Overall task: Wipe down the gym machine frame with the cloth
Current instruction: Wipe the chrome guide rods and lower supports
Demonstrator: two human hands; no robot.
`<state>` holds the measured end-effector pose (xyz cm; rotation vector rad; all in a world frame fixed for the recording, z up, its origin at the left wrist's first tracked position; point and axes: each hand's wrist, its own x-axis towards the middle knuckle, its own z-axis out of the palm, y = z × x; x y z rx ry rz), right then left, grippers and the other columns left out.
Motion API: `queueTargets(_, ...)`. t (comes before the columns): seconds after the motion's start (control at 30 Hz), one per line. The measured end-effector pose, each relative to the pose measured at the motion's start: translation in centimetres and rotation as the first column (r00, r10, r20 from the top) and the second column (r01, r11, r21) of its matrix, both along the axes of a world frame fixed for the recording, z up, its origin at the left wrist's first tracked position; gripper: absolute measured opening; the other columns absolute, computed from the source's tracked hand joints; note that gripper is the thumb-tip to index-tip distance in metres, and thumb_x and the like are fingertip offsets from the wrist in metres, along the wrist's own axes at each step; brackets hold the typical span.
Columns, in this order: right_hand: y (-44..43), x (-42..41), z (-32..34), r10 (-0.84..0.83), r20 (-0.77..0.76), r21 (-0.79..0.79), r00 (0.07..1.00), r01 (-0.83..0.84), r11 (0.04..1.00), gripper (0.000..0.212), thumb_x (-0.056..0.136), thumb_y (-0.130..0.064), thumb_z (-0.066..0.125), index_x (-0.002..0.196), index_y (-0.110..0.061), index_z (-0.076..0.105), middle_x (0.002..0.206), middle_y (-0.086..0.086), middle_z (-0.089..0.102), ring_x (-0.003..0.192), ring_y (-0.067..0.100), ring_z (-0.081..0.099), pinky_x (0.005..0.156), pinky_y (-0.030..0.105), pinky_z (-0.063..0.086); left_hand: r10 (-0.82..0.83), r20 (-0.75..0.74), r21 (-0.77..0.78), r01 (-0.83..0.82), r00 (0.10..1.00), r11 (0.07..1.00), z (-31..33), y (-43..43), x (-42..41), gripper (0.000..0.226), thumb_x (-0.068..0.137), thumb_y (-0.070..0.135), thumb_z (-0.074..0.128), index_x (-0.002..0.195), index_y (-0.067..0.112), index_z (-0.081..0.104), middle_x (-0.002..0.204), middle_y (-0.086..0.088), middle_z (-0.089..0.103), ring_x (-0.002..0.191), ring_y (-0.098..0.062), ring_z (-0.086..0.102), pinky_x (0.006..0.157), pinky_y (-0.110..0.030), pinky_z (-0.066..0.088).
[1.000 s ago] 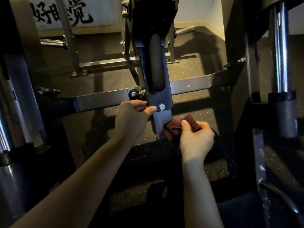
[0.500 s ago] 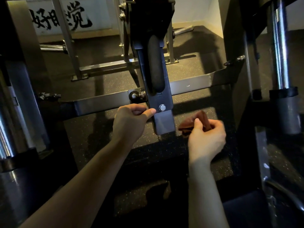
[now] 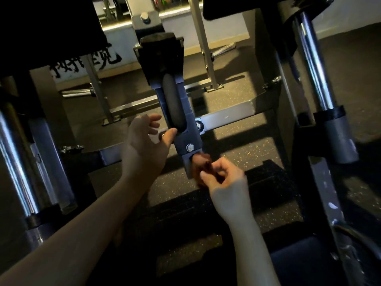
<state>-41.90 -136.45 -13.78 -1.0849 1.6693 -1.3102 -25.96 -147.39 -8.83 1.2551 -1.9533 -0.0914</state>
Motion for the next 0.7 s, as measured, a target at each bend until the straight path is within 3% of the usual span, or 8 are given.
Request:
queueTargets(0.07,-0.2,1.1,0.1,-0.014,0.094,-0.023,0.995,0.017,1.000,0.011,0.095,-0.017,0.068,0.092,-0.027,0.063,0.095,-0.009,0.069,0.092,-0.001,0.067,0.082,0.023,0.057,-0.017,0.117,-0.065,0.025,0.993,0.998,1.4,-0.3,-0.7,0.058,0.088,0.035,0.074,0.136,0.011,0.052,0.120,-0.007,0.056,0.103,-0.014,0.057,0.081,-0.035,0.056)
queueTargets(0.2,-2.0,0.0,-0.1,-0.246,0.307,-0.148,0.919,0.302,0.942,0.021,0.096,-0.007,0.065,0.098,-0.027,0.068,0.095,-0.006,0.071,0.089,0.002,0.068,0.078,0.022,0.056,-0.076,0.444,-0.208,0.185,0.893,0.960,4.3,-1.4,-1.2,0.055,0.088,0.039,0.075,0.133,0.011,0.060,0.133,-0.014,0.054,0.117,-0.026,0.054,0.094,-0.042,0.048)
queueTargets(0.3,-3.4,-1.7,-1.1,-0.352,0.615,-0.045,0.705,0.477,0.878,0.027,0.096,-0.002,0.065,0.099,-0.027,0.072,0.095,-0.002,0.074,0.091,0.010,0.070,0.076,0.022,0.055,-0.160,0.651,-0.207,0.376,0.742,0.903,5.3,-3.2,-2.1,0.041,0.091,0.038,0.064,0.122,0.011,0.069,0.141,-0.017,0.053,0.131,-0.032,0.048,0.113,-0.048,0.036)
queueTargets(0.4,-4.0,-2.4,-2.5,-0.389,0.767,0.129,0.510,0.472,0.872,0.028,0.099,-0.007,0.062,0.118,-0.026,0.071,0.113,0.002,0.072,0.107,0.018,0.066,0.086,0.033,0.054,-0.195,0.772,-0.141,0.462,0.605,0.875,5.8,-5.1,-4.9,0.035,0.095,0.041,0.055,0.107,0.016,0.076,0.140,-0.014,0.056,0.134,-0.029,0.047,0.121,-0.045,0.026)
queueTargets(0.47,-4.5,-2.9,-3.2,-0.442,0.812,0.216,0.382,0.506,0.835,0.028,0.099,-0.009,0.062,0.121,-0.024,0.068,0.116,0.004,0.069,0.108,0.021,0.064,0.081,0.034,0.051,-0.177,0.805,-0.108,0.433,0.566,0.895,5.9,-6.0,-6.8,0.040,0.097,0.048,0.050,0.104,0.019,0.077,0.134,-0.009,0.060,0.130,-0.026,0.049,0.119,-0.044,0.031)
queueTargets(0.57,-6.2,-4.0,-3.4,-0.530,0.806,0.337,0.262,0.533,0.776,0.021,0.098,-0.008,0.062,0.115,-0.020,0.068,0.110,0.008,0.067,0.105,0.029,0.064,0.076,0.039,0.052,-0.114,0.799,-0.154,0.385,0.590,0.910,5.2,-6.3,-7.6,0.052,0.100,0.054,0.035,0.093,0.020,0.074,0.099,-0.001,0.066,0.100,-0.020,0.055,0.095,-0.040,0.040)
queueTargets(0.63,-7.7,-5.3,-3.4,-0.516,0.811,0.344,0.275,0.490,0.801,0.010,0.099,-0.013,0.062,0.108,-0.015,0.067,0.100,0.010,0.067,0.099,0.031,0.065,0.069,0.037,0.051,-0.072,0.766,-0.226,0.372,0.639,0.900,4.4,-6.2,-7.6,0.051,0.101,0.052,0.036,0.082,0.019,0.070,0.081,0.000,0.061,0.084,-0.021,0.052,0.083,-0.040,0.039)
queueTargets(0.7,-9.5,-6.6,-3.2,-0.406,0.832,0.270,0.377,0.363,0.891,0.018,0.095,-0.023,0.067,0.108,-0.010,0.067,0.101,0.017,0.070,0.095,0.035,0.068,0.074,0.040,0.054,-0.040,0.725,-0.286,0.353,0.688,0.891,3.9,-6.3,-7.7,0.047,0.101,0.049,0.041,0.078,0.017,0.068,0.075,-0.001,0.058,0.080,-0.022,0.050,0.079,-0.041,0.039)
